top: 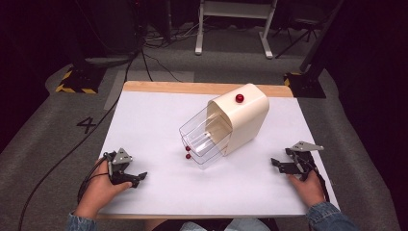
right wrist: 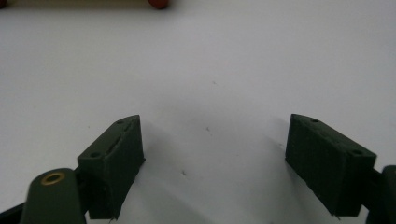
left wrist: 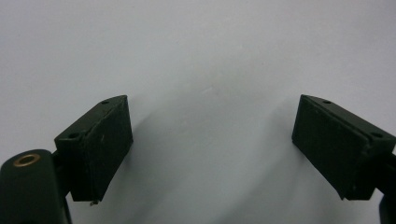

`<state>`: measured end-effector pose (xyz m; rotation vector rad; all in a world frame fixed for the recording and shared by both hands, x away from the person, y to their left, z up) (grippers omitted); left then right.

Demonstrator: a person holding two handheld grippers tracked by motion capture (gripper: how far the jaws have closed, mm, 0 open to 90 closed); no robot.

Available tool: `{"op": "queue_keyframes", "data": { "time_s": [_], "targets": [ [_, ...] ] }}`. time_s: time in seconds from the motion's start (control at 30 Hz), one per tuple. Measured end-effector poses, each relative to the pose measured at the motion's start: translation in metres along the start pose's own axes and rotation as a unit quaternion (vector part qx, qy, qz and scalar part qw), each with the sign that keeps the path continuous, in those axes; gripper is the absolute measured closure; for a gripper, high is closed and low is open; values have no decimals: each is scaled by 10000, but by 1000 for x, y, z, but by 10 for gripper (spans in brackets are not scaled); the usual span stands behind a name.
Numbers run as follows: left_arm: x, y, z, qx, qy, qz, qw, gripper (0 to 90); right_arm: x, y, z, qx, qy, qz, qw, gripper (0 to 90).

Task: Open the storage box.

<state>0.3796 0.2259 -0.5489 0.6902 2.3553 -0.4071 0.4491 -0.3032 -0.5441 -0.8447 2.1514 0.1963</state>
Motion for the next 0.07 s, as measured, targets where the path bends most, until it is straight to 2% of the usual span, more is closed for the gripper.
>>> {"op": "queue_keyframes", "data": {
  "time_s": [0.07],
  "targets": [
    [0,0,0,24,14,-14,10000,125,0,0,0,4,3,-2,10000,195]
  ]
}}
Point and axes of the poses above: each handheld gripper's, and its own axes: z roughly forward along the jaws, x roughly out of its underside, y roughly to its left, the point moved 9 cm from there along z, roughly forward along the jaws, and after that the axes turned 8 degrees about -z, right-handed, at the moved point
